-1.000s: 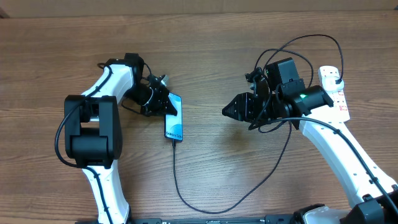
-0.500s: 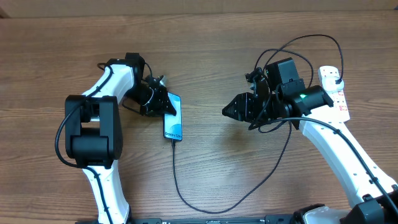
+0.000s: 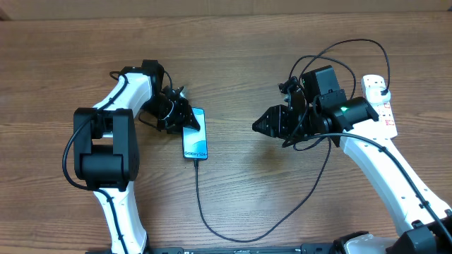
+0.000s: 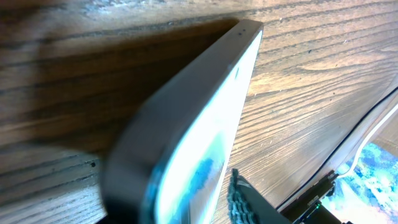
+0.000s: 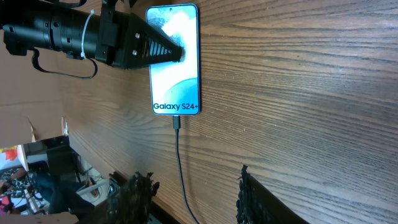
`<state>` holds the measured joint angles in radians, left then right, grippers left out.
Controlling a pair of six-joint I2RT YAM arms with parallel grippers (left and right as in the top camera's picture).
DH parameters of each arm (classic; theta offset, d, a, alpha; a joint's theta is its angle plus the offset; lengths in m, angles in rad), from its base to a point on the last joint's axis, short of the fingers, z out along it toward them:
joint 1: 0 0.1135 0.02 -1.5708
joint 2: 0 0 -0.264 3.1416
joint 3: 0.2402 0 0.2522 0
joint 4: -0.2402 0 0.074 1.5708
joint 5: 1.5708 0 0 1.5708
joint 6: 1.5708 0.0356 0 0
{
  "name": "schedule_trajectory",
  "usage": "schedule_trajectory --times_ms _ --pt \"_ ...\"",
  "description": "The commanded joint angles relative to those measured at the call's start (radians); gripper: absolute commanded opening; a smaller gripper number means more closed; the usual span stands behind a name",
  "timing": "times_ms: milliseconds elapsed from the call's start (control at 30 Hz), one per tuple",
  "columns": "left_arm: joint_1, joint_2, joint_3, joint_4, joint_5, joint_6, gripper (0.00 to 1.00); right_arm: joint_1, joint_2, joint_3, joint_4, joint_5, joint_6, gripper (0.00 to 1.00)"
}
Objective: Plug charger to phone and switch on socket
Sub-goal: 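Lower the phone flat onto the table with the left gripper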
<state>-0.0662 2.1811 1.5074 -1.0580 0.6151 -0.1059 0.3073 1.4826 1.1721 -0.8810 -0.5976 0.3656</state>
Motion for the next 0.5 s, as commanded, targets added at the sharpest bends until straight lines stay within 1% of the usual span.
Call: schedule_trajectory --times_ms 0,167,233,467 --pt "-0.013 0.007 -0.002 -0.003 -0.004 -0.007 0.4 -0.003 0.005 0.013 0.003 0.003 -0.008 0.47" --pt "-0.013 0.007 -0.002 -0.017 -0.09 -0.007 0.45 -0.003 0.005 0.013 0.003 0.003 -0.008 0.47" --pt "-0.013 0.007 -0.002 -0.014 -0.103 -0.007 0.47 -0.003 0.005 0.013 0.003 0.003 -0.008 0.47" --pt "-0.013 0.007 -0.002 -0.009 -0.139 -0.007 0.47 -0.003 0.005 0.013 -0.007 0.003 -0.008 0.47"
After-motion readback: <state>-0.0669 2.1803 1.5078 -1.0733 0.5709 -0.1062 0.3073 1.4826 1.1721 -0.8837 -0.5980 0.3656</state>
